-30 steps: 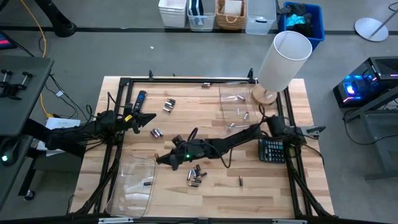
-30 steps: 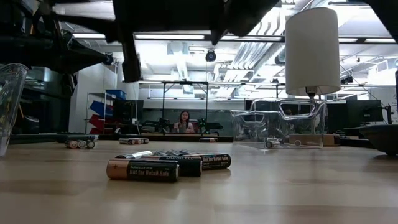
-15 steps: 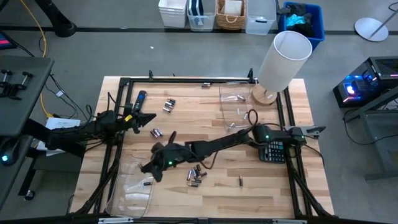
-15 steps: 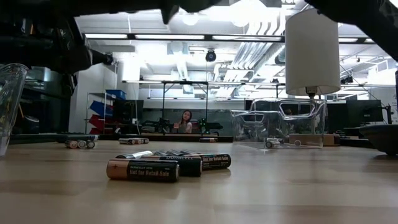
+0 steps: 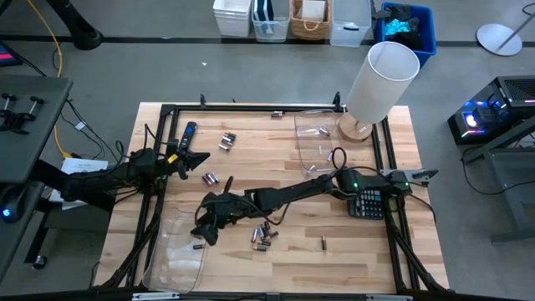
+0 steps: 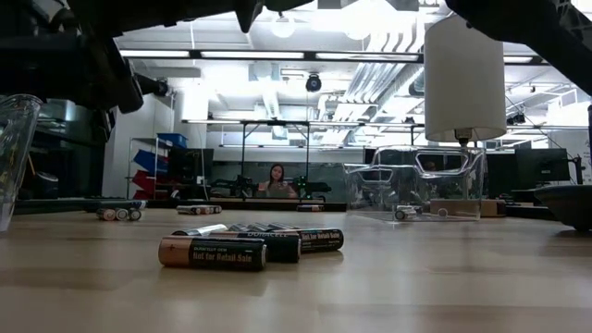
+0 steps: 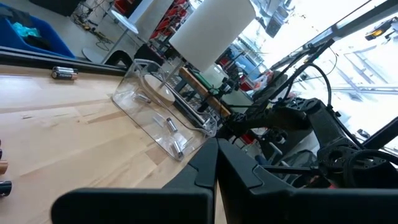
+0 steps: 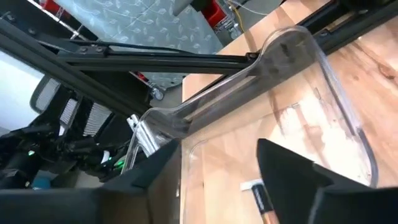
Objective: Sort batteries
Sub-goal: Put the brown battery into the left transparent bin
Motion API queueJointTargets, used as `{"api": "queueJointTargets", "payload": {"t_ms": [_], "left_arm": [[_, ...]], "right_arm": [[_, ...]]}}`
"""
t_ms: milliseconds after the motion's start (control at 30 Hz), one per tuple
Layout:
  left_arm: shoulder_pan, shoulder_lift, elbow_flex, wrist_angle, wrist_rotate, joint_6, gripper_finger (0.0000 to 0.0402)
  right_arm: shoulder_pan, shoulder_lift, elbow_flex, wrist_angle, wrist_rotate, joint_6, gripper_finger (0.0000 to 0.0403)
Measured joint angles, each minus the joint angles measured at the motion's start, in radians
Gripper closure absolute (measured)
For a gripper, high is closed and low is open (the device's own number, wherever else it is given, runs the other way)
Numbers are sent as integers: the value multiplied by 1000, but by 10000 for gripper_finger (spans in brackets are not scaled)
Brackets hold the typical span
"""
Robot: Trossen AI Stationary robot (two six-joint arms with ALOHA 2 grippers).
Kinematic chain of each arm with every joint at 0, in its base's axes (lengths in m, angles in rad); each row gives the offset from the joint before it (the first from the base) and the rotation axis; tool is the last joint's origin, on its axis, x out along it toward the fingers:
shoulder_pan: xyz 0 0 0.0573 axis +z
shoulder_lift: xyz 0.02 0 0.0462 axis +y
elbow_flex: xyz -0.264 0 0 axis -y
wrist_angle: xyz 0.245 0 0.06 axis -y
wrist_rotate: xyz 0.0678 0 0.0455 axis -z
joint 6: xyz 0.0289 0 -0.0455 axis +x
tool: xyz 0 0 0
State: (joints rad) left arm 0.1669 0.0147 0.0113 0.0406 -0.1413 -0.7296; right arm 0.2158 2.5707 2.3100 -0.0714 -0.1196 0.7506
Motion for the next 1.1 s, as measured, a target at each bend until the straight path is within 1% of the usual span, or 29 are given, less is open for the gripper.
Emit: {"api": "queueJointTargets", "payload": {"t_ms": [100, 133, 200, 300, 400, 533, 567, 600, 700, 767, 867, 967, 1033, 1100], "left_arm": [[0, 0, 0, 0, 0, 0, 402], [0, 0, 0, 0, 0, 0, 402], [0, 0, 0, 0, 0, 0, 401], [0, 0, 0, 0, 0, 0, 401], [0, 0, 0, 0, 0, 0, 401], [0, 0, 0, 0, 0, 0, 402], [0, 0, 0, 0, 0, 0, 402], [0, 0, 0, 0, 0, 0, 401], [0, 0, 0, 0, 0, 0, 401], [0, 0, 0, -3, 0, 0, 401], [0, 0, 0, -8, 0, 0, 401], [0, 0, 0, -10, 0, 0, 401], [0, 0, 0, -10, 0, 0, 402], [0, 0, 0, -10, 0, 0, 402]], "right_arm": [[-21, -24, 0, -39, -106, 0, 168], [-30, -41, 0, -75, -126, -4, 166], [-38, -86, 0, -195, -123, -61, 166], [-39, -156, 1, -434, -63, -160, 171], [-21, -207, 1, -699, 7, -209, 178], [16, -222, 1, -1071, 116, -202, 185], [23, -218, -6, -1146, 130, -186, 187], [29, -216, -27, -1180, 135, -172, 188], [40, -220, -121, -1196, 103, -121, 190], [47, -231, -176, -1199, 76, -114, 190], [73, -276, -263, -1213, 61, -91, 190], [113, -365, -402, -1200, 56, -6, 190], [141, -451, -535, -1169, 54, 88, 190], [172, -555, -692, -1108, 25, 220, 190]]}}
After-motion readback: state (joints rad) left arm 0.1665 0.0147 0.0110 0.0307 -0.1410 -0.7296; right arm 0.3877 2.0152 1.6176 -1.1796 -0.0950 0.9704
